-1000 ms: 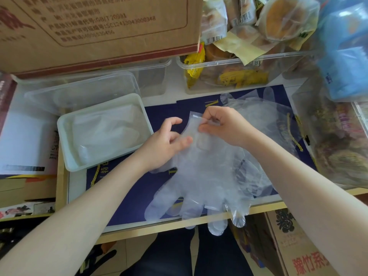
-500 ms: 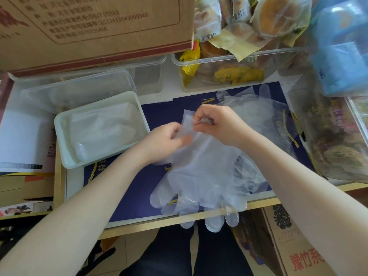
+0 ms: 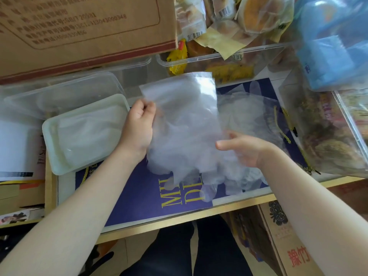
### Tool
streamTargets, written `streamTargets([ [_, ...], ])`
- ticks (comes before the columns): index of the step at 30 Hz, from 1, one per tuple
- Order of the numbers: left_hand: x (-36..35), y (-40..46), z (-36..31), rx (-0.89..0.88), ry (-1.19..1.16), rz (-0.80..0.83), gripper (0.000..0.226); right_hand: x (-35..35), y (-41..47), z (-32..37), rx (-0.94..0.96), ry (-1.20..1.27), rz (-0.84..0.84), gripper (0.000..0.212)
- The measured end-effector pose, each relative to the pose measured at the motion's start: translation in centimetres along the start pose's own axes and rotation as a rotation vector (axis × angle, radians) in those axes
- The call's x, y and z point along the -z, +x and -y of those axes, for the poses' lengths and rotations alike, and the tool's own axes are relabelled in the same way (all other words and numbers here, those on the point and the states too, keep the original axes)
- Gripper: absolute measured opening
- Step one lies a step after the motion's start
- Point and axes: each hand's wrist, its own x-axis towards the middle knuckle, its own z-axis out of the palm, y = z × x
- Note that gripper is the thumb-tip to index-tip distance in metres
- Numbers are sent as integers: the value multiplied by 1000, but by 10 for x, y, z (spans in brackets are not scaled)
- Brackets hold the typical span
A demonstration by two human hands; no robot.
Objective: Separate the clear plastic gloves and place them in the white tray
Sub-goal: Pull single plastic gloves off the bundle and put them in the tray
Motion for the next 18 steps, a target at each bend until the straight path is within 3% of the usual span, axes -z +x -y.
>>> streamTargets([
  [1, -1, 1, -1, 20, 3, -44, 22, -3, -2, 3, 10, -5, -28, 19],
  [3, 0, 2, 3, 36, 101, -126, 27, -1, -7, 7, 36, 83, 36, 24],
  [5, 1, 3, 13, 47, 310, -170, 27, 2, -9, 9, -2, -44, 10, 20],
  [7, 0, 1, 25, 124, 491, -166, 22, 11, 0, 3, -58, -475, -297, 4],
  [9, -6, -3, 33, 204, 574, -169, 20, 15, 9, -6, -70, -756, -622, 20],
  [12, -17, -8, 33, 221, 616, -189, 18, -4, 8, -19, 276, -1000, -839, 39],
  [14, -21, -10, 31, 209, 612, -204, 18, -25, 5, -28, 447, -1128, -733, 42],
  [18, -18, -7, 32, 204, 562, -215, 15, -53, 14, -50, 511, -1484, -401, 35],
])
